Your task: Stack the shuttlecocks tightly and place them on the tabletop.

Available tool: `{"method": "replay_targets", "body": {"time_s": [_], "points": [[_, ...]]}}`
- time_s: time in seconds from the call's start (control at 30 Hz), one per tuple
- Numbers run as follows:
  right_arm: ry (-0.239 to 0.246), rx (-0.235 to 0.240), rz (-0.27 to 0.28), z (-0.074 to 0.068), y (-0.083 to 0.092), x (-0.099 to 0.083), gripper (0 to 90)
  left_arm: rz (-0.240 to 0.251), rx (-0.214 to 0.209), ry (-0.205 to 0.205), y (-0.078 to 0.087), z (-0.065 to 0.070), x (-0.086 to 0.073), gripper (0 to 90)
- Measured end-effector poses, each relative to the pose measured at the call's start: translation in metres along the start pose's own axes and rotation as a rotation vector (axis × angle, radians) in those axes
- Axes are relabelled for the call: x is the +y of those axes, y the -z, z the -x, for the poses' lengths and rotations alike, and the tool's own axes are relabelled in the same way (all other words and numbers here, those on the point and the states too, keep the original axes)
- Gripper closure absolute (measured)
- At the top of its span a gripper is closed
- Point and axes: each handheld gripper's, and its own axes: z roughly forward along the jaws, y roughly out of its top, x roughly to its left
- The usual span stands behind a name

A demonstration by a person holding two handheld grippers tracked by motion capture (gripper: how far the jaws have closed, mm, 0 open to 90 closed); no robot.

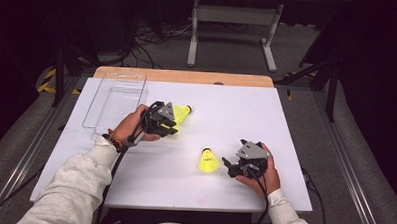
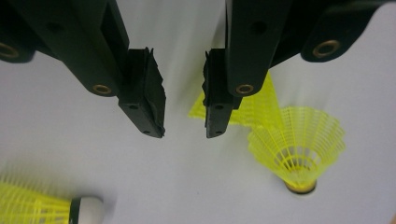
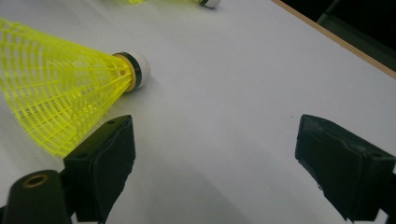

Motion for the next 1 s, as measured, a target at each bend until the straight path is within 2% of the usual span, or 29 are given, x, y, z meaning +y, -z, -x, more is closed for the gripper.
{"method": "replay_targets", "body": {"time_s": [0.1,0.27,0.37,0.47,0.53,0.6,0.7,0.73,1.0], "points": [[-0.001,0.000,0.002,-0.001,0.000,0.000,13.2,0.001,-0.008,0.000,0.000,0.002,-0.004,68.5],[0.008,0.006,-0.007,-0.002,-0.002,0.001,13.3,0.076,0.020,-0.012,0.006,0.002,0.000,68.2],[0.009,0.007,-0.007,-0.003,-0.002,0.001,13.5,0.135,0.049,0.015,0.006,-0.005,0.011,69.5],[0.009,0.009,-0.007,-0.002,-0.002,0.000,13.5,0.123,0.041,0.020,0.002,-0.006,0.015,70.0],[0.010,0.010,-0.011,-0.001,-0.001,-0.001,13.6,0.089,0.047,0.002,-0.006,-0.005,0.018,70.5],[0.009,0.010,-0.011,-0.001,-0.001,-0.001,13.6,0.055,0.018,0.016,-0.015,-0.005,0.017,71.4],[0.011,0.012,-0.010,-0.001,-0.001,-0.001,13.5,0.033,0.008,0.017,-0.019,-0.006,0.016,72.0],[0.012,0.012,-0.011,-0.001,-0.001,-0.001,13.6,0.013,-0.007,0.019,-0.021,-0.006,0.016,72.3],[0.011,0.014,-0.013,-0.001,-0.001,-0.001,13.6,0.002,-0.027,0.021,-0.021,0.001,0.009,71.1]]}}
